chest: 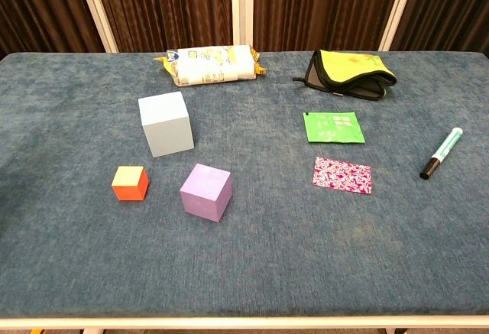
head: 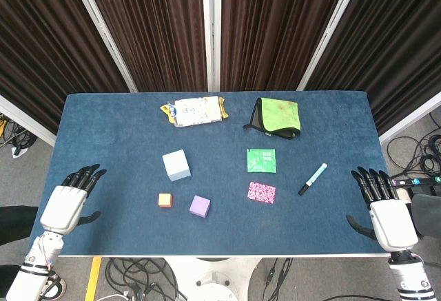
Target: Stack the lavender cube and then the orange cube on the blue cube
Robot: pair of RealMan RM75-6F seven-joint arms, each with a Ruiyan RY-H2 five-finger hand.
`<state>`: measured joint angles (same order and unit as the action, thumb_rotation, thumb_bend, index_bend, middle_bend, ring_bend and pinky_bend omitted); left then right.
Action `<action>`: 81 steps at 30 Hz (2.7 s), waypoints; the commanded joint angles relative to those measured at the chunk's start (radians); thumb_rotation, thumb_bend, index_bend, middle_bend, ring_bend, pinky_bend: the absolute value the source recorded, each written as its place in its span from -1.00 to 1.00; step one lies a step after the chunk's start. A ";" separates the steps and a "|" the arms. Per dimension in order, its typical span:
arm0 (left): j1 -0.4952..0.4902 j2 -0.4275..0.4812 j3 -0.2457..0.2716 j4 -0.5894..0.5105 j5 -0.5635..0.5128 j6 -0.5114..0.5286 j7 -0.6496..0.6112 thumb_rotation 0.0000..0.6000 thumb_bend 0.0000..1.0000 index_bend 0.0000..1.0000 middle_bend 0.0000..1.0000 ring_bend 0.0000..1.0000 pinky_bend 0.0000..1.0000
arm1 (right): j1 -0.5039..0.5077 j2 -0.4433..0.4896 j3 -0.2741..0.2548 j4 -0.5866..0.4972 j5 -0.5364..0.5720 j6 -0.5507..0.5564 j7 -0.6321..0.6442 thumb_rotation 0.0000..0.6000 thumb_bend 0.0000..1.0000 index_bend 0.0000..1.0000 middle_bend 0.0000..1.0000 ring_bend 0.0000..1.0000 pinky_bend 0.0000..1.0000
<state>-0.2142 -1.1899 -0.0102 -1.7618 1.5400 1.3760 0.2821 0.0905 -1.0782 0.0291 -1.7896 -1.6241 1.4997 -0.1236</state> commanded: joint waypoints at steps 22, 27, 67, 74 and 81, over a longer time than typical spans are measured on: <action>-0.021 0.060 0.035 -0.067 0.024 -0.063 -0.005 1.00 -0.77 -0.63 -0.56 -0.71 -0.51 | 0.000 0.006 -0.004 0.001 -0.015 0.005 0.014 1.00 -0.74 -0.96 -0.91 -1.00 -1.00; -0.050 0.052 0.077 -0.077 0.071 -0.139 0.010 1.00 -0.76 -0.63 -0.56 -0.71 -0.51 | -0.001 0.002 -0.004 0.000 -0.009 0.001 0.002 1.00 -0.74 -0.95 -0.91 -1.00 -1.00; -0.358 -0.409 -0.056 0.108 -0.093 -0.431 0.249 1.00 -0.70 -0.59 -0.43 -0.66 -0.49 | -0.012 0.024 0.011 0.006 -0.002 0.033 0.069 1.00 -0.74 -0.95 -0.90 -1.00 -1.00; -0.395 -0.447 -0.057 0.147 -0.119 -0.458 0.266 1.00 -0.67 -0.56 -0.41 -0.66 -0.49 | -0.013 0.028 0.016 0.007 0.005 0.036 0.079 1.00 -0.74 -0.96 -0.90 -1.00 -1.00; -0.432 -0.477 -0.053 0.202 -0.125 -0.477 0.287 1.00 -0.61 -0.52 -0.34 -0.66 -0.49 | -0.010 0.035 0.022 0.005 0.015 0.032 0.092 1.00 -0.74 -0.95 -0.90 -1.00 -1.00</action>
<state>-0.6403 -1.6620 -0.0648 -1.5665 1.4156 0.9028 0.5659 0.0803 -1.0434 0.0508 -1.7849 -1.6094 1.5321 -0.0318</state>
